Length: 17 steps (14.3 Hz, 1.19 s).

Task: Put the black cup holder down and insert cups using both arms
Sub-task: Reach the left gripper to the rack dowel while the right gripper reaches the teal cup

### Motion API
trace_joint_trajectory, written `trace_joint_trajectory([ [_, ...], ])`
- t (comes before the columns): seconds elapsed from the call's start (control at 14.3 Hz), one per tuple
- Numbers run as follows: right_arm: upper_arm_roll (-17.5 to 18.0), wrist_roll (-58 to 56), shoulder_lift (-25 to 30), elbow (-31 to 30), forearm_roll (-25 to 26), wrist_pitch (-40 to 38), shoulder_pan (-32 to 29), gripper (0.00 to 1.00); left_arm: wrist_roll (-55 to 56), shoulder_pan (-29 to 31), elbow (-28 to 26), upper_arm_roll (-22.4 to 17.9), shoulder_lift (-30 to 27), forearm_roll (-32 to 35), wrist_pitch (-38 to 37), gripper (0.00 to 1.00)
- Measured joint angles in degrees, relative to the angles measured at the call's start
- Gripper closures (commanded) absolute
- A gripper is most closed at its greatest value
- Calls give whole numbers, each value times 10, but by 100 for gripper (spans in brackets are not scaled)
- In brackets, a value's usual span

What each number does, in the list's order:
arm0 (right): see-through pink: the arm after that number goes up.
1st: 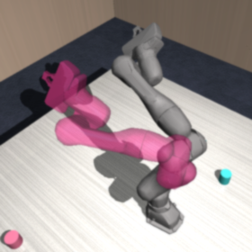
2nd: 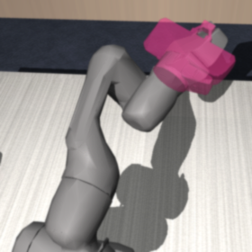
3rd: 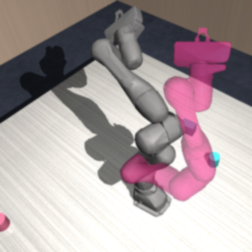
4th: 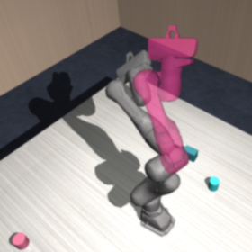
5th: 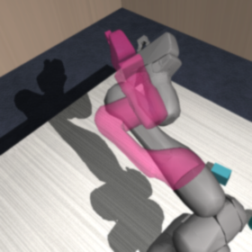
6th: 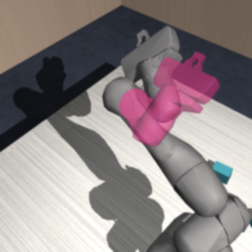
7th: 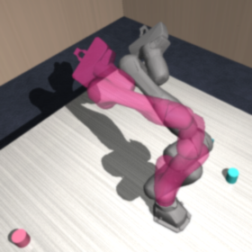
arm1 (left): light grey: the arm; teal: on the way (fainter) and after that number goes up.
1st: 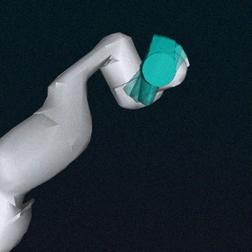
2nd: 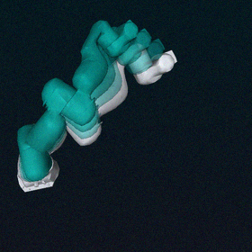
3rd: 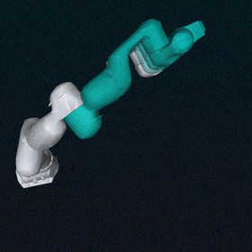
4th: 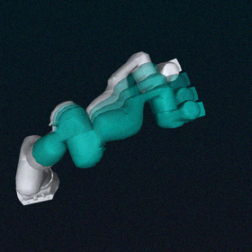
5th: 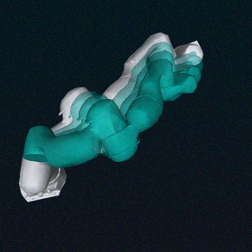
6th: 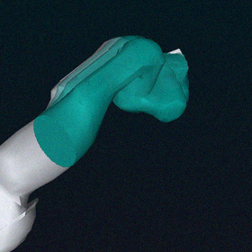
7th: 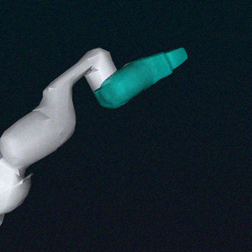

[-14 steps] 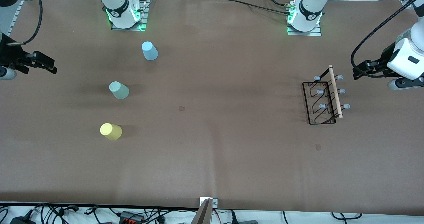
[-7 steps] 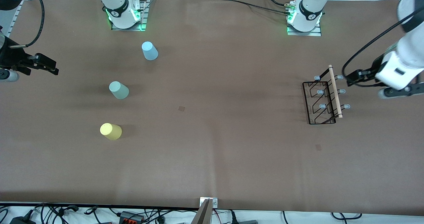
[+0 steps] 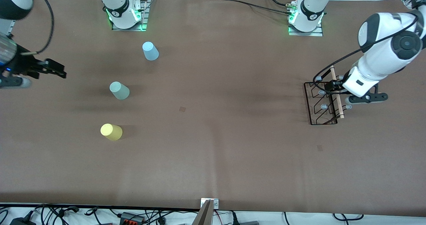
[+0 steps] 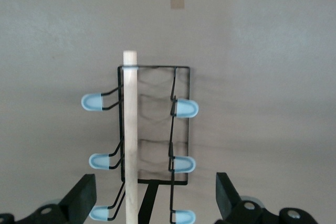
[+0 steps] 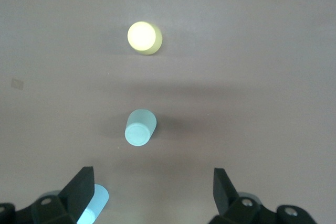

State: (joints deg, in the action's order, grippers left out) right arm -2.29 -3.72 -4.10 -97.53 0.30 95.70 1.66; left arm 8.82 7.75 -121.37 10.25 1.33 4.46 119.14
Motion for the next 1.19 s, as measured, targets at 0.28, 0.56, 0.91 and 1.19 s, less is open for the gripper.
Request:
trace_joint_trajectory([
  [0.28,1,0,-36,-1,0,-9,35,0,-15,23,-41,-1,-11,0,15,14],
  [0.56,0,6,-55,-11,0,-9,45,0,-15,26,-66,-1,-11,0,30,33],
  [0.91,-1,34,-82,-69,0,59,47,0,-16,26,-79,-1,-8,0,36,38],
  [1.19,0,50,-84,-127,0,121,51,0,-16,28,-83,-1,6,0,50,61],
])
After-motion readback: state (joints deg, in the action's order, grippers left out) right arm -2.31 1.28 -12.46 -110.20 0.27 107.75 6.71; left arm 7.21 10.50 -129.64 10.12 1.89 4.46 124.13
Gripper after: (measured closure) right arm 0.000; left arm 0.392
